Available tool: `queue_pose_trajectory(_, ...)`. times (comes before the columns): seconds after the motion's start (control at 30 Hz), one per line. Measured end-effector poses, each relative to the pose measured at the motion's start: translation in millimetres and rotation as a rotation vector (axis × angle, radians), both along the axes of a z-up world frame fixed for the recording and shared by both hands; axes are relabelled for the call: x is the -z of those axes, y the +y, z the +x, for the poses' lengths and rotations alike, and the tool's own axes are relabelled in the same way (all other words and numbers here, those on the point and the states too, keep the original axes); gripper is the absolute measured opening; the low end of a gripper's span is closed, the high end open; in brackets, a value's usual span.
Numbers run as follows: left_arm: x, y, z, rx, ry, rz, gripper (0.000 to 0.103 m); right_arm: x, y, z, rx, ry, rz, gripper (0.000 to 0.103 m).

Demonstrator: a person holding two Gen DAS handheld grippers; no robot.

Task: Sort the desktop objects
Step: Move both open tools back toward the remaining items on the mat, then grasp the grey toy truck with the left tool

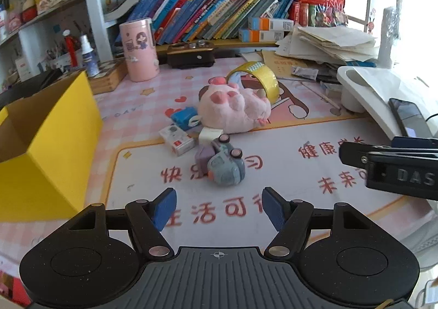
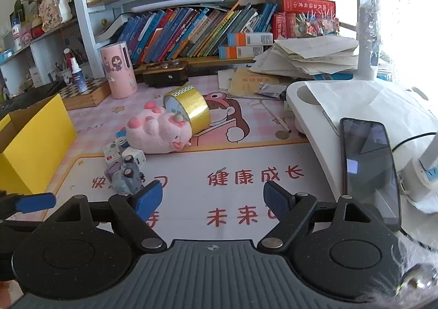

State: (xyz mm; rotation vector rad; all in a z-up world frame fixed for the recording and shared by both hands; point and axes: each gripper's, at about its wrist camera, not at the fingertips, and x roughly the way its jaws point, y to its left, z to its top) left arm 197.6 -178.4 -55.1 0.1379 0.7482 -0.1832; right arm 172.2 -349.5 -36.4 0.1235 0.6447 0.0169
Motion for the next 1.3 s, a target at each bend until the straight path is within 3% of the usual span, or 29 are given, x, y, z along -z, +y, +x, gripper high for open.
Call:
queue_pose_trajectory(0.27,20,-7,30,-0.035,0.013,-0.059,0.071,-1,-11,21,-0.015,0.008,0.003,0.081)
queue_pose_trajectory(0.67,34,-19,68,-0.037,-0.010,0.013,0.070,2,-16,53,-0.021,0.024,0.008,0.081)
queue_pose_trajectory(0.93,50,-17,83,-0.055,0.028,0.011,0.067,5,-8,72,-0.060,0.041,-0.008,0.081)
queue_pose_trajectory(1.03,53,-17,85,-0.044,0.042,0.005,0.048,5,-9,79,-0.063,0.042,-0.005,0.081)
queue_pose_trajectory(1.3,26,3,70,-0.068,0.065,-0.058,0.045,14,-4,96,-0.097,0.060,0.022,0.082)
